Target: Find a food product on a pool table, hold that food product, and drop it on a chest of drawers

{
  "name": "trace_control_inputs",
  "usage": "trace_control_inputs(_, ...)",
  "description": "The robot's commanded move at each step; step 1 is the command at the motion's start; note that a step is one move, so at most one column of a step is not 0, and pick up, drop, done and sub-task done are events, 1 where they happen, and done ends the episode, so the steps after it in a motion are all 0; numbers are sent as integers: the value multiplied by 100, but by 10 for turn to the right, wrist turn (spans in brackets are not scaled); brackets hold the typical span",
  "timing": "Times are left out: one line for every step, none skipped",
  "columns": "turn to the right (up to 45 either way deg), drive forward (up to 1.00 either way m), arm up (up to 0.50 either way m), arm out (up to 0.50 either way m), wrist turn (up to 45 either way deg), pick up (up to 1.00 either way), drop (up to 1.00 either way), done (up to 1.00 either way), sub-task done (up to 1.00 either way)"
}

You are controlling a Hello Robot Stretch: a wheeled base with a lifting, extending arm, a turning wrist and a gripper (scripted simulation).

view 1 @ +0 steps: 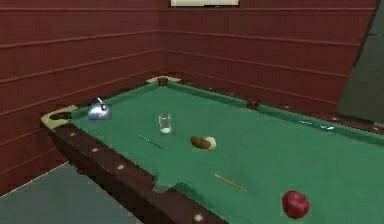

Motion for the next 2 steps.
trace_control_inputs(-450,0,0,0,0,0,0,0,0)
trace_control_inputs(-390,0,0,0,0,0,0,0,0)
